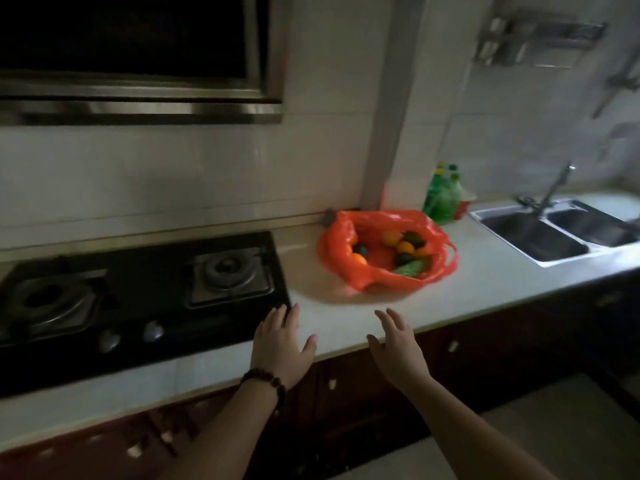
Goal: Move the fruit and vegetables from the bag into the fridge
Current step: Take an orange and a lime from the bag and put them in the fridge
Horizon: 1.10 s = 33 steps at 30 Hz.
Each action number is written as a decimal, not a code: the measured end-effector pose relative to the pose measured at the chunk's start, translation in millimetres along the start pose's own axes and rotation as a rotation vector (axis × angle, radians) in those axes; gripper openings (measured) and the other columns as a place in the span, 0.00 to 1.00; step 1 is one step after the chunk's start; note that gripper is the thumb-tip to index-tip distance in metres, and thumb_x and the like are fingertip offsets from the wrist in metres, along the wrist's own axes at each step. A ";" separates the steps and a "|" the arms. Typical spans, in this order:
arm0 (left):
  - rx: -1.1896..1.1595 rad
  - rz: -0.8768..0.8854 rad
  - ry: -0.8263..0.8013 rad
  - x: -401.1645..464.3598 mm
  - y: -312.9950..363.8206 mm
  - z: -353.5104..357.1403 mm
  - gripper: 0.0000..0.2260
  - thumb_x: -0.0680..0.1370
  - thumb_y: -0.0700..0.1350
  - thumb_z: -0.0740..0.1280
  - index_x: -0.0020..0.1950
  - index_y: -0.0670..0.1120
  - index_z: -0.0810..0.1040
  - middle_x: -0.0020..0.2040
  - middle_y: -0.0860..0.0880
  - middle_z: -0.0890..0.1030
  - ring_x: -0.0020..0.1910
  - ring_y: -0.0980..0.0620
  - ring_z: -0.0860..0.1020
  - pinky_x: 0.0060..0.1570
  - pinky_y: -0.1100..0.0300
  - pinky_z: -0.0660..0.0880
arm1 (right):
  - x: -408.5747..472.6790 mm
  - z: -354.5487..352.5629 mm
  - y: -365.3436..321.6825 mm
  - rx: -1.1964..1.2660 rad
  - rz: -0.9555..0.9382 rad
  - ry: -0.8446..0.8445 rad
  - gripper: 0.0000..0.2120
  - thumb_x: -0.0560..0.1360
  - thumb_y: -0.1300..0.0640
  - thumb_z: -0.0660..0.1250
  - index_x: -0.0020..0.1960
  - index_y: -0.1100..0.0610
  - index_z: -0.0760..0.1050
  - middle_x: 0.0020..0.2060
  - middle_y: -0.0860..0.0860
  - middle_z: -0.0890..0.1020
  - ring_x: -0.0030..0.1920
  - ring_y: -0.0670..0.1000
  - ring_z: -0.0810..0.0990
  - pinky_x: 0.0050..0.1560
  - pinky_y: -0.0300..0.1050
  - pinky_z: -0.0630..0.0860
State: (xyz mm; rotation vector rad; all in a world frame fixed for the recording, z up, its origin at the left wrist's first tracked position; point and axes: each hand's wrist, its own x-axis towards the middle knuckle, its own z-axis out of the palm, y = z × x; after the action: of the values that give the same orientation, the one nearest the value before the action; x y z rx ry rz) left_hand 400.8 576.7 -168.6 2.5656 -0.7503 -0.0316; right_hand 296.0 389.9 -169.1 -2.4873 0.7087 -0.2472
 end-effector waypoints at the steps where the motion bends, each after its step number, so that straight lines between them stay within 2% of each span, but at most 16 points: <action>1: -0.004 0.027 -0.012 10.9 11.4 8.4 0.30 0.78 0.59 0.56 0.76 0.48 0.55 0.76 0.47 0.57 0.75 0.48 0.53 0.73 0.52 0.52 | 2.9 -5.5 11.4 0.004 0.030 0.013 0.26 0.78 0.50 0.62 0.74 0.52 0.59 0.75 0.51 0.58 0.74 0.53 0.57 0.70 0.52 0.64; 6: -0.006 0.134 -0.054 68.2 51.7 48.4 0.30 0.77 0.59 0.58 0.75 0.47 0.57 0.75 0.46 0.60 0.74 0.47 0.56 0.72 0.52 0.54 | 35.1 -23.1 55.8 -0.026 0.111 0.046 0.27 0.78 0.50 0.61 0.74 0.51 0.58 0.75 0.52 0.57 0.74 0.53 0.56 0.71 0.52 0.62; 9: -0.031 0.157 -0.069 109.7 68.5 70.6 0.30 0.77 0.58 0.59 0.75 0.48 0.57 0.75 0.45 0.60 0.74 0.46 0.56 0.72 0.52 0.55 | 71.5 -29.3 76.4 -0.051 0.136 0.049 0.27 0.78 0.49 0.61 0.75 0.50 0.57 0.75 0.51 0.57 0.74 0.53 0.58 0.70 0.52 0.64; 13: -0.080 0.107 -0.051 174.7 83.1 93.0 0.29 0.76 0.58 0.60 0.73 0.46 0.61 0.72 0.43 0.64 0.71 0.45 0.61 0.69 0.49 0.61 | 138.9 -30.8 96.1 -0.050 0.113 0.023 0.27 0.78 0.51 0.62 0.74 0.51 0.57 0.75 0.51 0.58 0.73 0.53 0.60 0.67 0.50 0.68; 18: -0.140 0.031 -0.019 257.7 88.2 109.5 0.27 0.74 0.56 0.64 0.70 0.45 0.66 0.68 0.44 0.69 0.62 0.41 0.71 0.60 0.48 0.71 | 235.1 -34.1 113.3 -0.059 0.083 -0.011 0.28 0.76 0.54 0.64 0.73 0.52 0.60 0.73 0.53 0.61 0.73 0.55 0.61 0.70 0.53 0.64; 21: -0.167 0.025 -0.022 299.5 92.7 120.4 0.27 0.74 0.52 0.66 0.70 0.44 0.67 0.67 0.43 0.70 0.63 0.42 0.71 0.61 0.49 0.70 | 277.2 -39.1 127.3 -0.044 0.124 -0.005 0.28 0.75 0.56 0.64 0.73 0.52 0.61 0.74 0.53 0.61 0.73 0.55 0.59 0.71 0.52 0.61; 26: -0.140 0.066 -0.094 340.3 105.8 146.8 0.27 0.76 0.51 0.66 0.71 0.42 0.65 0.68 0.43 0.68 0.67 0.44 0.67 0.66 0.52 0.65 | 316.2 -37.7 156.6 -0.076 0.158 -0.040 0.28 0.76 0.56 0.64 0.73 0.51 0.60 0.73 0.52 0.61 0.73 0.55 0.60 0.70 0.54 0.65; 33: -0.034 -0.078 -0.146 351.3 93.7 181.9 0.32 0.72 0.56 0.69 0.71 0.45 0.65 0.67 0.44 0.69 0.65 0.43 0.67 0.65 0.51 0.66 | 367.5 -22.1 177.9 -0.108 0.082 -0.187 0.28 0.76 0.53 0.63 0.74 0.49 0.58 0.73 0.51 0.60 0.71 0.55 0.61 0.69 0.52 0.66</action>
State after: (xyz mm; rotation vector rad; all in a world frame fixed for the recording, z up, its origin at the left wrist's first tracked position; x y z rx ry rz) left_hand 625.4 248.4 -252.7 2.5797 -0.6963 -0.2570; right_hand 522.2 56.1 -237.0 -2.5338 0.7601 0.0551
